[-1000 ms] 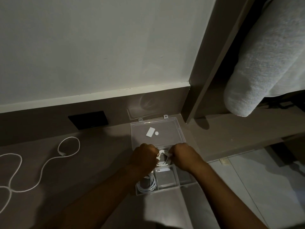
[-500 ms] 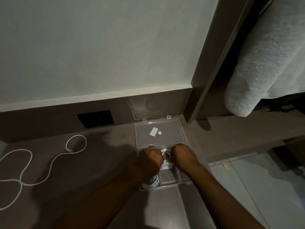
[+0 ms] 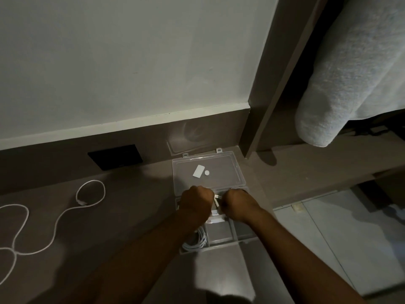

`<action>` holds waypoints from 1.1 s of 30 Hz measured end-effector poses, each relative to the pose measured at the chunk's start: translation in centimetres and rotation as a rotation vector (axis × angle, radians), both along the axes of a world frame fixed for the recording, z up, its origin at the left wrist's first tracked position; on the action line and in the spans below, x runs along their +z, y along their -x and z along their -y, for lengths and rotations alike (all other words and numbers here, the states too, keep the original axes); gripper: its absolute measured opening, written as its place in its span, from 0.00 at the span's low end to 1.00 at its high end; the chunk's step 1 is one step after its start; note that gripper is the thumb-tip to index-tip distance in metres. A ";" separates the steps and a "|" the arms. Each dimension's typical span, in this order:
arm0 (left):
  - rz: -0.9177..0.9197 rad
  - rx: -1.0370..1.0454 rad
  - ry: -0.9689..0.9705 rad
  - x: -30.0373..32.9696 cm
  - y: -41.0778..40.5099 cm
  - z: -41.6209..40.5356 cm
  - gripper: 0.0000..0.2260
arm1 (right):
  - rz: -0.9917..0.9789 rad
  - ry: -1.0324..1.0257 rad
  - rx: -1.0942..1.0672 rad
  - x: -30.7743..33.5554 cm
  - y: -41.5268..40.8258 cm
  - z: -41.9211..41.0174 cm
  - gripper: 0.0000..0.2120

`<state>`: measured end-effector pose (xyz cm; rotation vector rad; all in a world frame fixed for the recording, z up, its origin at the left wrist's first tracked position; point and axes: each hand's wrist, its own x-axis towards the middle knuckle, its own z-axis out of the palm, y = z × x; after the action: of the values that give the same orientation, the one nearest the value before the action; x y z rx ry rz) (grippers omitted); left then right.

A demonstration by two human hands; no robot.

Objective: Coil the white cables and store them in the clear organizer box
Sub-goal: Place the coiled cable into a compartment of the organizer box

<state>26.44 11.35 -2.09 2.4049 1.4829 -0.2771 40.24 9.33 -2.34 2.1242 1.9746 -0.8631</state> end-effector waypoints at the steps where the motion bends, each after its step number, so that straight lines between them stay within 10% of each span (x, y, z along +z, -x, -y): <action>1: 0.006 -0.018 0.016 -0.2 0.1 -0.2 0.08 | -0.001 -0.011 -0.011 0.0 0.1 0.0 0.08; 11: -0.018 -0.047 0.000 -0.6 0.3 0.1 0.08 | 0.064 -0.146 -0.092 -0.5 1.2 -0.6 0.12; 21: 0.146 -0.031 0.029 -0.9 1.2 -0.2 0.08 | -0.326 -0.134 -0.115 0.5 -1.1 0.2 0.07; 33: 0.262 -0.043 0.054 0.9 3.3 0.7 0.14 | -0.201 -0.105 0.043 0.5 -0.8 0.6 0.07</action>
<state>23.15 10.62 -1.22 2.3286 1.2919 -0.0094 41.03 8.74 -1.79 2.1148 2.2002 -1.0229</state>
